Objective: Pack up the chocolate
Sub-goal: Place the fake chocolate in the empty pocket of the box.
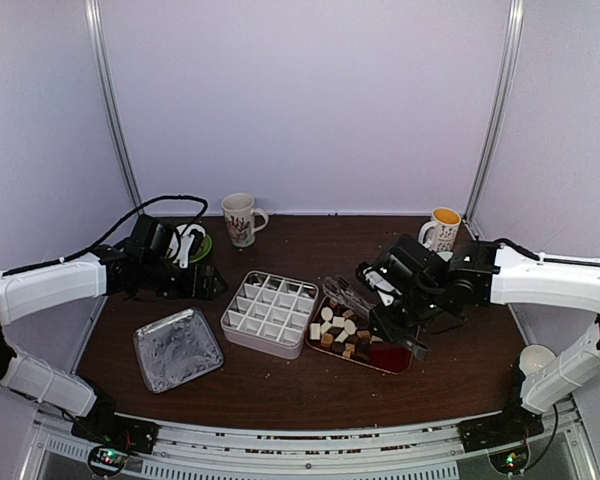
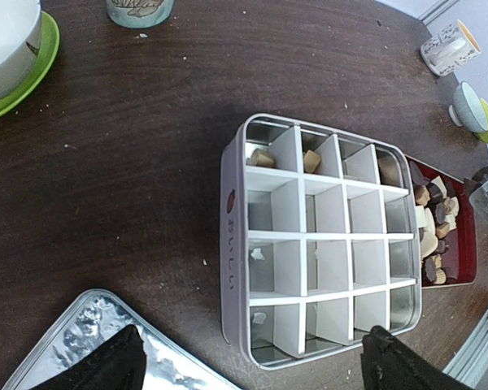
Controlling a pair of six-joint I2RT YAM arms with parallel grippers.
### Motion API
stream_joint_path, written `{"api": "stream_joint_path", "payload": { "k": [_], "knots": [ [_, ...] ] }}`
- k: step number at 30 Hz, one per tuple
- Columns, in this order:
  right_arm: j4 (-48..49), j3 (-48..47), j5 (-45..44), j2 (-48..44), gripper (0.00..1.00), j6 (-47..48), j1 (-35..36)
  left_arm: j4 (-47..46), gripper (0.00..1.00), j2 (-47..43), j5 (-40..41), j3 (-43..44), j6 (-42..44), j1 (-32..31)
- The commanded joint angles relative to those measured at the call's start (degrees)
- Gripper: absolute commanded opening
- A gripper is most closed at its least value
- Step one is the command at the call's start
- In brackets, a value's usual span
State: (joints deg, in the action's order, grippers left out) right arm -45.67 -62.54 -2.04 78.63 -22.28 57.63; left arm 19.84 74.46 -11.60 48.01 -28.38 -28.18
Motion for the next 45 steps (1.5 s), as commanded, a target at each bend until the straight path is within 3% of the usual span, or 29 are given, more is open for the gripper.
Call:
{"api": "stream_joint_path", "payload": {
  "k": [1,16,26,45],
  "knots": [
    [1.64,-4.87,1.15,3.67,0.29,2.59,1.94,-1.17,0.95,-0.53,-0.49,0.08,0.52,-0.05],
    [-0.22,-10.19,-1.03,12.77,0.33,3.2,3.34,-0.59,0.95,-0.8,-0.57,0.11,1.1,-0.03],
    [-0.18,-11.46,-2.08,13.57,0.45,3.04,3.44,-0.51,0.95,-0.45,-0.45,0.33,1.22,-0.03],
    [-3.61,-2.79,-5.06,2.1,0.43,0.39,3.29,-2.39,0.95,0.85,-1.78,-0.97,0.18,-0.79]
  ]
}}
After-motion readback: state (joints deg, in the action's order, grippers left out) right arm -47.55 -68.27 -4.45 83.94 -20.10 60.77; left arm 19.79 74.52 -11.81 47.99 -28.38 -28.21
